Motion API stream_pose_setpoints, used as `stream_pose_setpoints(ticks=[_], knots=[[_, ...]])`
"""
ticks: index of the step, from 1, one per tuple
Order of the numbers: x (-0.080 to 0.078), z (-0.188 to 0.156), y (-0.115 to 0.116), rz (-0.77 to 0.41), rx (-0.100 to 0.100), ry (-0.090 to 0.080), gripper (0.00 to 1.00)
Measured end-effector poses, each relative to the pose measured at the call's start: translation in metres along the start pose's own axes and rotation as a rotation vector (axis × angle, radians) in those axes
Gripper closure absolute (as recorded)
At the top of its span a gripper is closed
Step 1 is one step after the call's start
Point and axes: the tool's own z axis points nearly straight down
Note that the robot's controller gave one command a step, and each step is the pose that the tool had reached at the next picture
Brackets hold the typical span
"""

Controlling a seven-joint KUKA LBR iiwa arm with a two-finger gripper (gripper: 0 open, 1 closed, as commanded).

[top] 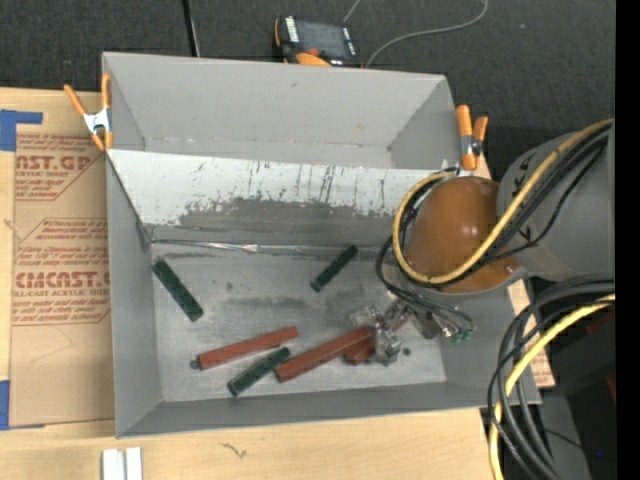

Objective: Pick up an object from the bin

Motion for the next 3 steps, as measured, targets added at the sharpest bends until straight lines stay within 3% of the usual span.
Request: stream_pose_setpoints(ticks=[1, 2, 3], knots=[[0.002, -0.173, -0.074, -0.029, 0.009, -0.010, 1.00], [0.002, -0.168, -0.071, -0.031, 0.001, -0.004, 0.00], [0.013, 0.004, -0.050, 0.060, -0.006, 0.004, 0.00]])
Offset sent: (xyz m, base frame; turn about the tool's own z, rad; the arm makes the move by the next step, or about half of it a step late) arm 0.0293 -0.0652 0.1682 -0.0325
